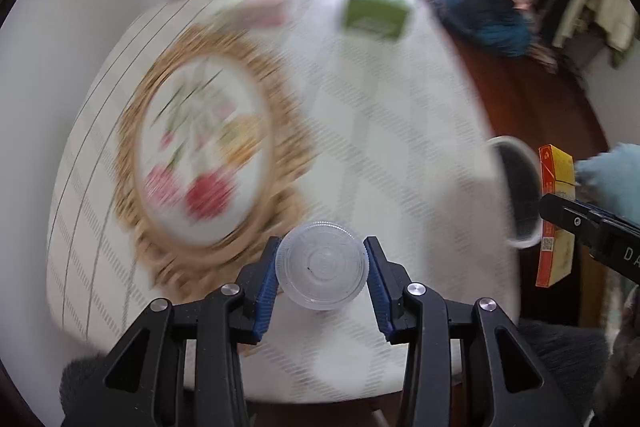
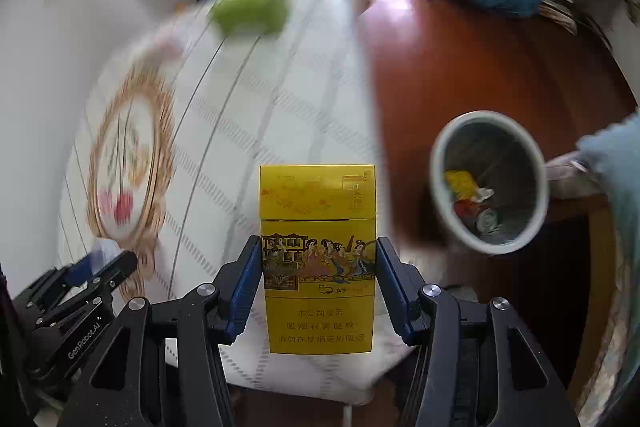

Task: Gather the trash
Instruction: 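Carry cup and yellow pack over the white bin and open both tools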

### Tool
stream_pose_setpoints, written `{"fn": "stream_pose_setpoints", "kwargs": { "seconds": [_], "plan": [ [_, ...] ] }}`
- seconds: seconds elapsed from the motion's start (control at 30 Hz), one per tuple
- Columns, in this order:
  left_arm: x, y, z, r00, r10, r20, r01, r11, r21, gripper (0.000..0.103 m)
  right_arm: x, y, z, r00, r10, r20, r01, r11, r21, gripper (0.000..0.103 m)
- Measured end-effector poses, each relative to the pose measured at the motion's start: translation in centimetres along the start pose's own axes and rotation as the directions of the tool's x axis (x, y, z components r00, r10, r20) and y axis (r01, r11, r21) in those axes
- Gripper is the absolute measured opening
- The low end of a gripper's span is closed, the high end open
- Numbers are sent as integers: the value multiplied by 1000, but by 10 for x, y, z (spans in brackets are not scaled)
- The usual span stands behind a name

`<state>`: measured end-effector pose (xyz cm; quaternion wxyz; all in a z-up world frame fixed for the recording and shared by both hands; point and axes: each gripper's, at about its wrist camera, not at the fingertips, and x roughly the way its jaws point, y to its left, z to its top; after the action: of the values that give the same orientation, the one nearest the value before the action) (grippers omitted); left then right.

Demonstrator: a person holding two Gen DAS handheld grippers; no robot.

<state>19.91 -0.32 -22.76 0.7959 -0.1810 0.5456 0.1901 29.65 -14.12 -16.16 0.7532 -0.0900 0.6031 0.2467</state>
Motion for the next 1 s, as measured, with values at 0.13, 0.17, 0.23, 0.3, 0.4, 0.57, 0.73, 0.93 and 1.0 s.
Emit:
{"fn": "stream_pose_setpoints", "kwargs": {
  "seconds": [0.13,0.17,0.23,0.3,0.4,0.57,0.73,0.93,1.0],
  "plan": [
    [-1,-78,47,987,-159,-1,158,982,102,37,-17,-96,26,997,-8,80,-1,993,114,58],
    [6,-97,60,977,-211,-26,213,970,114,37,-19,-118,32,995,-25,92,12,990,143,58],
    [29,-140,86,942,-322,-89,331,936,117,37,-18,-160,40,994,-52,101,31,980,198,58],
    [53,-176,106,920,-368,-134,385,912,139,37,-7,-201,49,993,-81,91,56,967,247,58],
    [101,-225,132,887,-401,-227,439,885,153,37,22,-246,61,993,-107,56,86,952,292,58],
    [186,-279,158,822,-421,-384,492,864,104,37,88,-305,78,993,-111,-37,117,935,336,58],
    [244,-306,166,745,-450,-492,529,848,27,37,136,-334,83,989,-109,-97,138,919,371,58],
    [258,-298,164,710,-460,-534,534,845,-18,79,168,-350,82,983,-113,-148,165,897,410,59],
    [251,-290,167,725,-468,-505,532,846,-21,99,172,-352,78,980,-117,-161,175,892,418,91]
  ]
}}
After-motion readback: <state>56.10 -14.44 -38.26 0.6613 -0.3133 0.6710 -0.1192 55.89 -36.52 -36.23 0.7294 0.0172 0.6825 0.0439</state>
